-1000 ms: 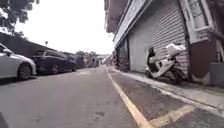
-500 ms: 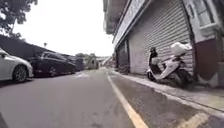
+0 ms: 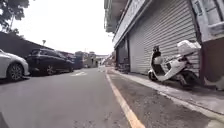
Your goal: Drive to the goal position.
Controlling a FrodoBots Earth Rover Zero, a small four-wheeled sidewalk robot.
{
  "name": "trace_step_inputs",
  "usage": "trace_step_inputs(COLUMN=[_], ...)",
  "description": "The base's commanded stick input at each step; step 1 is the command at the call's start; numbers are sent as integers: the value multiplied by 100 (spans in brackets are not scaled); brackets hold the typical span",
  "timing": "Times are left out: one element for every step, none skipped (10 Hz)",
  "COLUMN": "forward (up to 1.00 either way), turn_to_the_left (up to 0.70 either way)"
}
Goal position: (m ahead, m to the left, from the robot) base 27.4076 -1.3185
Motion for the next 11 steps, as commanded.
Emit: trace_step_inputs(forward=[45,45,45,45,45,45,45,45,45,45,45], turn_to_the_left=[0,0,0,0,0,0,0,0,0,0,0])
